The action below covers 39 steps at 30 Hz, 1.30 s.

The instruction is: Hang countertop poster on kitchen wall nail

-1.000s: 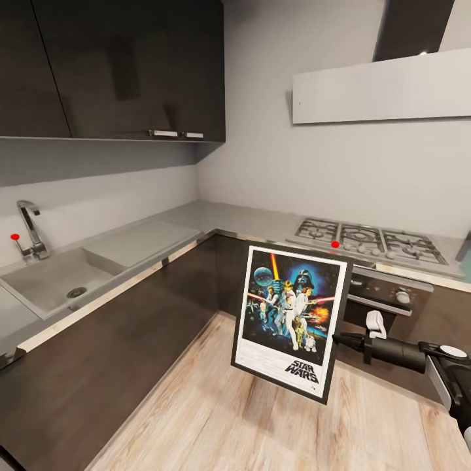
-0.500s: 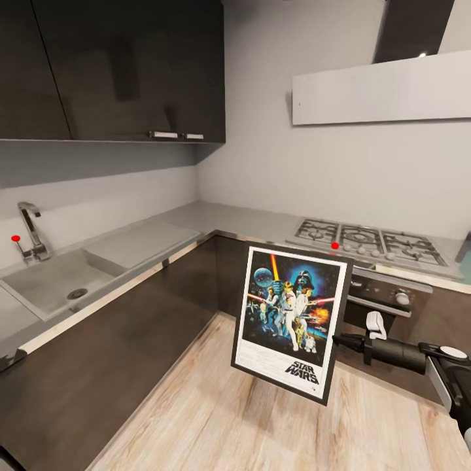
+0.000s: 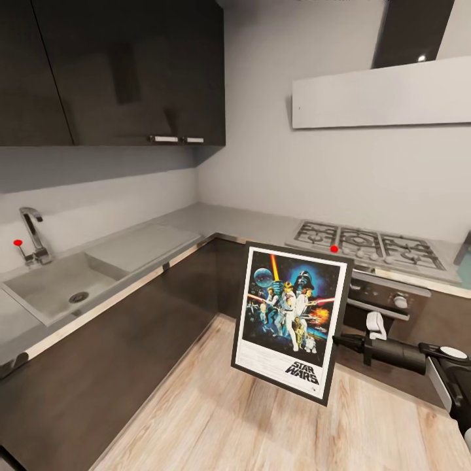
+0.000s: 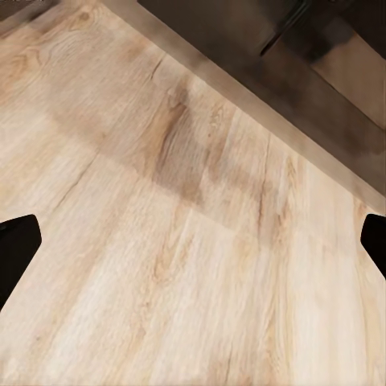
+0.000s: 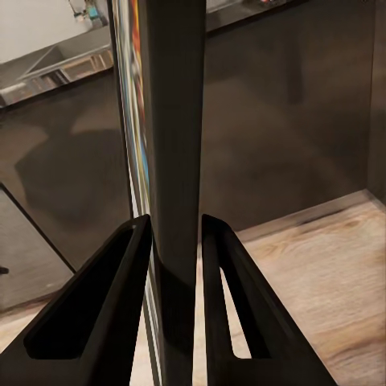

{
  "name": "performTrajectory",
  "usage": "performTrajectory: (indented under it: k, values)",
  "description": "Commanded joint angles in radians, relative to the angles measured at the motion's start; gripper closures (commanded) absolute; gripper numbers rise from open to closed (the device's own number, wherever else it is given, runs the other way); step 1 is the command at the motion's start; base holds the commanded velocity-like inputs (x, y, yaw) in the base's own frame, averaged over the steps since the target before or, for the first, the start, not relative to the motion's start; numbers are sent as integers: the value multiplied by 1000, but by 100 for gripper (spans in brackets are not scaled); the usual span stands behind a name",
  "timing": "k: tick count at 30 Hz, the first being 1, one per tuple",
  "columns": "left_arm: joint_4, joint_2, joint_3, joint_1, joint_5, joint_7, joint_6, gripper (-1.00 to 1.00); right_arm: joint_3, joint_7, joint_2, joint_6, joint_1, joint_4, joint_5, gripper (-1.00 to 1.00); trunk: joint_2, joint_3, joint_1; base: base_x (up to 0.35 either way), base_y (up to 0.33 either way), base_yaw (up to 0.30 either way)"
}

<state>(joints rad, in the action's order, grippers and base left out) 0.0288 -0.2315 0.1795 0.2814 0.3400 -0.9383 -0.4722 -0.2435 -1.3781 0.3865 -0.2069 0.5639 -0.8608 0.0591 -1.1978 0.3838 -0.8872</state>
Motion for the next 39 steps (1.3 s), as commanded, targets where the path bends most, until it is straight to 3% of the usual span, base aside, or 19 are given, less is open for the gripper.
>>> performTrajectory:
  k: [1, 39]
  values:
    - [-1, 0, 8, 1, -6, -4, -3, -100, 0, -5, 0, -12, 1, 0, 4, 100, 7, -2, 4, 0, 0, 0]
    - [-1, 0, 8, 1, -6, -4, -3, -100, 0, -5, 0, -12, 1, 0, 5, 100, 273, -121, 150, 0, 0, 0]
